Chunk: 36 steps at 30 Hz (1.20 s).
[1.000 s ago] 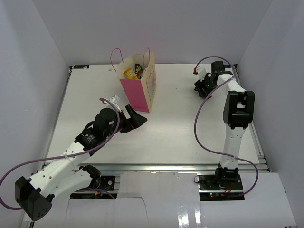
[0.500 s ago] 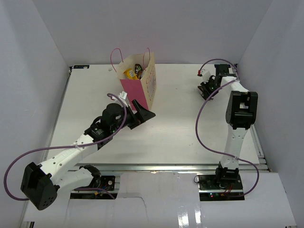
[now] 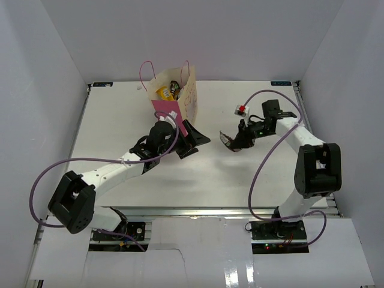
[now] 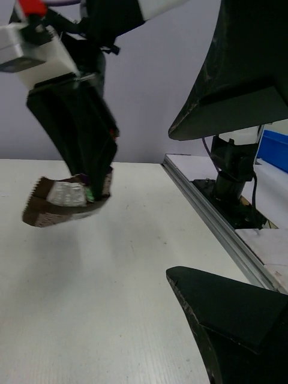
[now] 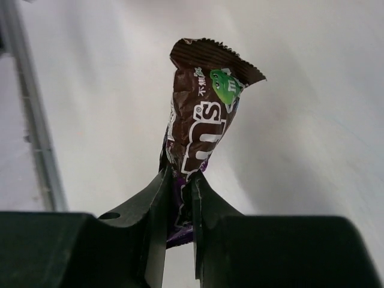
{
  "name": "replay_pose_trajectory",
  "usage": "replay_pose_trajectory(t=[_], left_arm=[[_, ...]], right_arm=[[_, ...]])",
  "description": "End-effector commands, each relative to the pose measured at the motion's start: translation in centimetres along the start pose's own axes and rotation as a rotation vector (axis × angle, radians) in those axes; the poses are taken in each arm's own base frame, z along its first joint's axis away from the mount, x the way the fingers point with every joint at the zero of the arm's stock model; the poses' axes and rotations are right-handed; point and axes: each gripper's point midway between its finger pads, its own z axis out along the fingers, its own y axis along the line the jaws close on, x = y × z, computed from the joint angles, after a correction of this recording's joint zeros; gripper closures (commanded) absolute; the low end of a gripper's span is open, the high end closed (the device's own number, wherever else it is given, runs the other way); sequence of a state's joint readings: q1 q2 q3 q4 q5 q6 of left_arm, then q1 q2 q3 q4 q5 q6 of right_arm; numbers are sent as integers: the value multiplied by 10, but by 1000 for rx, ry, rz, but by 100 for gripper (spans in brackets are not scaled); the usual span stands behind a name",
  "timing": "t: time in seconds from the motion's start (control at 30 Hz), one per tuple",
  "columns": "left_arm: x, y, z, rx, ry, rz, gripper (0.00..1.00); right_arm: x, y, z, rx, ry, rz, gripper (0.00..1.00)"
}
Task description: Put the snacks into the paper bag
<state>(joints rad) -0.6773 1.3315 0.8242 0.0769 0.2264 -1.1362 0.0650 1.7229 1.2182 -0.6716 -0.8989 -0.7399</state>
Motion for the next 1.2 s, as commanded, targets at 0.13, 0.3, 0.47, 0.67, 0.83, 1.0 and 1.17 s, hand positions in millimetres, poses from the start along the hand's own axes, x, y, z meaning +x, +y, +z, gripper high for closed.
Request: replay_pose_trajectory(t=[0.13, 0.3, 0.47, 0.67, 0.83, 1.0, 1.17], left_arm=[[5, -25, 17, 46, 51, -22, 6], [8, -11, 17, -9, 51, -53, 15], [10, -6, 10, -28, 42, -65, 47], [0, -10, -1, -66, 2, -12, 75], [-50, -26, -36, -202, -176, 221, 80], [-123, -79, -117, -276, -446, 456, 80], [-203, -136, -177, -314, -705, 609, 77]], right_arm=[[-53, 113, 42, -233, -98, -133, 92], [-79, 138, 57, -225, -111, -205, 92], [-89, 131, 64, -164, -100, -223, 92], [-94, 142, 58, -184, -103, -262, 73], [-110, 144, 31, -136, -138, -331, 27], [-121, 114, -7, -32, -185, -337, 17], [-101, 87, -21, 39, -178, -286, 16]])
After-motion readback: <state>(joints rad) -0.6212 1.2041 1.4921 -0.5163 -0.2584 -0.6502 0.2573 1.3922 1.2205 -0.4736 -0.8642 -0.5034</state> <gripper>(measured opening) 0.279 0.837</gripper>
